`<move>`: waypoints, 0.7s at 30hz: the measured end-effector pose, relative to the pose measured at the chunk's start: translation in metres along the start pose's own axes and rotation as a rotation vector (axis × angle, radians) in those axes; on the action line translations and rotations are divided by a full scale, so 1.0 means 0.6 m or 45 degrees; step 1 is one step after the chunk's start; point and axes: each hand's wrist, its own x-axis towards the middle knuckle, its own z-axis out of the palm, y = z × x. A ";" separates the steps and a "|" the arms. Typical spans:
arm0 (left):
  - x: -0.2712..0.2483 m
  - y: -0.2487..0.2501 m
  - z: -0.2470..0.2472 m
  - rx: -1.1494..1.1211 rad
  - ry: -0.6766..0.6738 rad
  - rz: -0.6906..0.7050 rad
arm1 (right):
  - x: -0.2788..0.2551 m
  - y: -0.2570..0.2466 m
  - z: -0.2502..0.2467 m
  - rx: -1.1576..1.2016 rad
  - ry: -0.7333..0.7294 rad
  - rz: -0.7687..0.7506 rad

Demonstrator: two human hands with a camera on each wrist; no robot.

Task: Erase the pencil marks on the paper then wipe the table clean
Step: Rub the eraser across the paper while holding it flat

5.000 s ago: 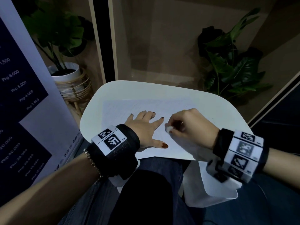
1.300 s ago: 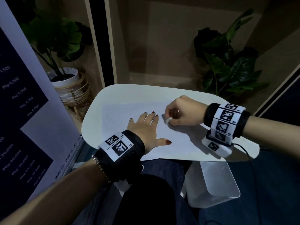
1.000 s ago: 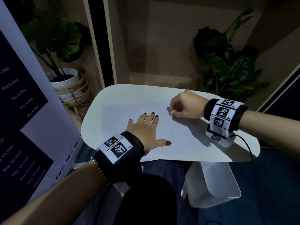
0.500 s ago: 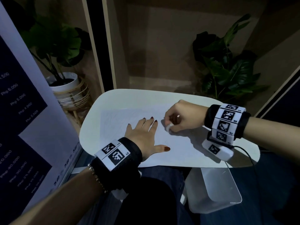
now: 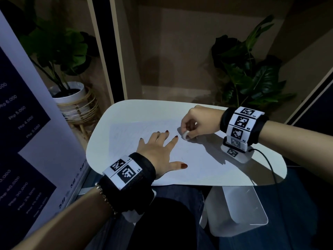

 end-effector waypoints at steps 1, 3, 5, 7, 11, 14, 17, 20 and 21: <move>0.000 0.000 0.000 0.000 -0.004 -0.001 | -0.002 0.000 -0.004 0.018 -0.063 0.003; 0.001 -0.001 0.000 -0.002 -0.008 -0.005 | -0.003 -0.001 -0.006 0.017 -0.081 0.013; 0.000 0.000 -0.001 0.002 -0.008 -0.008 | 0.002 -0.001 -0.001 -0.043 0.044 0.025; 0.000 0.001 -0.001 0.007 -0.011 -0.012 | 0.005 -0.001 0.003 -0.088 0.134 0.017; -0.001 -0.001 -0.002 -0.001 -0.024 -0.008 | -0.004 -0.002 -0.012 0.003 -0.132 0.000; -0.001 -0.001 -0.002 0.006 -0.022 -0.005 | 0.003 -0.003 -0.007 -0.005 -0.027 0.004; -0.001 -0.001 -0.002 0.009 -0.013 -0.004 | 0.010 -0.007 0.001 -0.069 0.099 -0.005; 0.000 -0.002 0.000 -0.011 -0.013 -0.003 | 0.007 -0.010 -0.015 -0.004 -0.163 0.016; 0.000 -0.003 0.000 -0.012 -0.009 -0.002 | 0.006 -0.011 -0.020 0.011 -0.232 0.021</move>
